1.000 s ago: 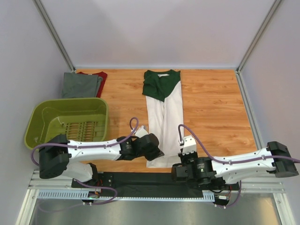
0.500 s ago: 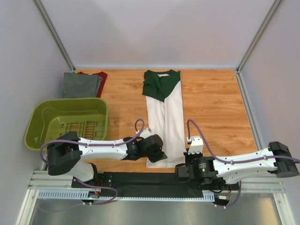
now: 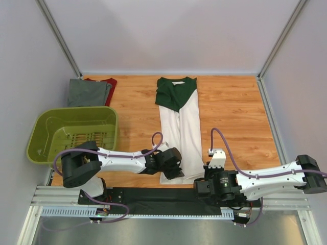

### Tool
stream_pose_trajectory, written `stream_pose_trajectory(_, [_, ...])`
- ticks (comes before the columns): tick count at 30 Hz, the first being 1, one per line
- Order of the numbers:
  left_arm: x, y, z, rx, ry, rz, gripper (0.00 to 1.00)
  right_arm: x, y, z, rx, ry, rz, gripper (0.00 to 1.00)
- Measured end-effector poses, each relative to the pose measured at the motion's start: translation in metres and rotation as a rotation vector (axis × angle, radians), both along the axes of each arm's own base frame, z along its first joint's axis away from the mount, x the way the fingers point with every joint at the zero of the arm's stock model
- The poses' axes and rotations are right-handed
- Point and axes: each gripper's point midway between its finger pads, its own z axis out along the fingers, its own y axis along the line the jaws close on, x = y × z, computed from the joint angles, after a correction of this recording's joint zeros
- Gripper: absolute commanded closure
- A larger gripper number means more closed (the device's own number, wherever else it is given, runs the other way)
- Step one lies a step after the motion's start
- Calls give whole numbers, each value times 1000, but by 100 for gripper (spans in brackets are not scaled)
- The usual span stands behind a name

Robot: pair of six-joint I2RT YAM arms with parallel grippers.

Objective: Fold and stack the t-shirts
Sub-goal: Fold the tshirt

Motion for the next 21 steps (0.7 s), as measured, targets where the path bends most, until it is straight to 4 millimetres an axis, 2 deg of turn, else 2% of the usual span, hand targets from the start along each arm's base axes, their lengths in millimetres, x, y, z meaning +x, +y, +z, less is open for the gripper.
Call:
stream_pose_trajectory(3, [-3,-4,-5,2,21,-13,100,-2,-3,-2,2,16,-13,100])
stream_pose_trajectory(7, [-6,-4,-9,12,40,-23,100,-4,-3,-4,3,31,-12,92])
stream_pose_trajectory(17, [-12,12,-20,92,65,-30,100,-10,-7,-9,-51,63,31,87])
stream_pose_trajectory(18, [-12,12,-19,96,65,-33,97,-10,-7,-8,-44,62,32,83])
stream_pose_trajectory(19, [-12,13,-18,102,63,-38,84,-9,-7,-6,-32,62,32,80])
stream_pose_trajectory(20, [-12,12,-16,106,59,-47,75,-9,-7,-3,-13,60,31,76])
stream_pose_trajectory(21, [-12,11,-14,105,56,-54,64,-8,-6,1,11,55,28,66])
